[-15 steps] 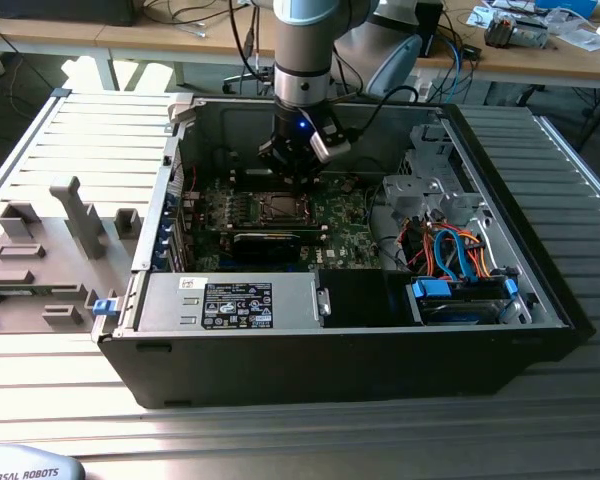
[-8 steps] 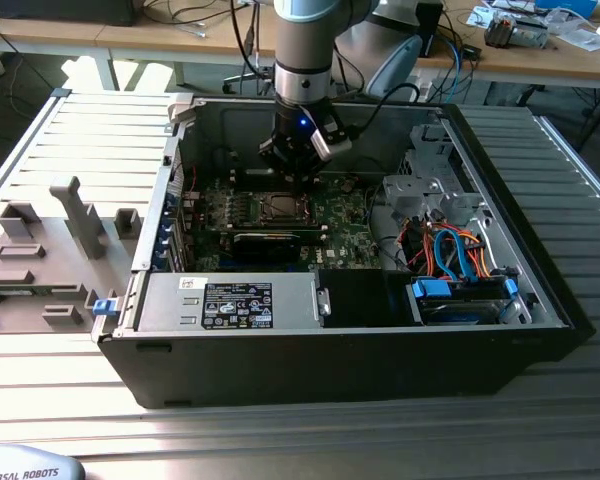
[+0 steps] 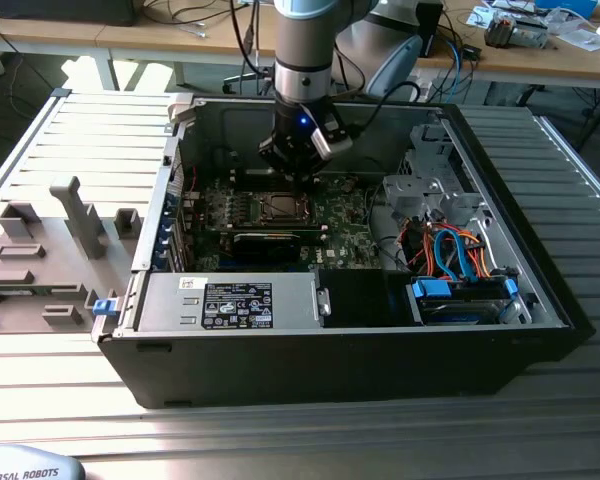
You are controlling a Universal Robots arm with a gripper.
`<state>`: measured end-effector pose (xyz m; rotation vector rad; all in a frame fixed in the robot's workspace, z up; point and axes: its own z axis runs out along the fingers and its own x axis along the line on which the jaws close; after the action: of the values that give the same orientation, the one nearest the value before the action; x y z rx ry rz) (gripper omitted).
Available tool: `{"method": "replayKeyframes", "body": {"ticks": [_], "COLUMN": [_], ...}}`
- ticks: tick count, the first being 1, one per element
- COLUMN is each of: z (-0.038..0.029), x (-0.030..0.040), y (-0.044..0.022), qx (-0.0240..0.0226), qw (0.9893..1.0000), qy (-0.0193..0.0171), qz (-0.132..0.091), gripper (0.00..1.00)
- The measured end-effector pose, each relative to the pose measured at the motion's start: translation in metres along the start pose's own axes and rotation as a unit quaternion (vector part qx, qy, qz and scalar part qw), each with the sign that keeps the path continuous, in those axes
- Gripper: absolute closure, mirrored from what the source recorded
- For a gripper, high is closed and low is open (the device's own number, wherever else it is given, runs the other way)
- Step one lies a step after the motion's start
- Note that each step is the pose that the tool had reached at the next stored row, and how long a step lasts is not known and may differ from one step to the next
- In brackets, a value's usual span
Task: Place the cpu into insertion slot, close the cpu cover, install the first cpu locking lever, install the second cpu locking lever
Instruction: 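Install the first cpu locking lever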
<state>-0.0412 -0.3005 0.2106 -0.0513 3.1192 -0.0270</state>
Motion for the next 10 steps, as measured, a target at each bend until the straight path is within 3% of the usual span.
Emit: {"method": "replayKeyframes", "body": {"ticks": [10], "z": [0.0003], "x": [0.0006], "y": [-0.0162], "qx": [0.0001], "qw": [1.0], "qy": [0.0], "qz": [0.0], "gripper": [0.89]}}
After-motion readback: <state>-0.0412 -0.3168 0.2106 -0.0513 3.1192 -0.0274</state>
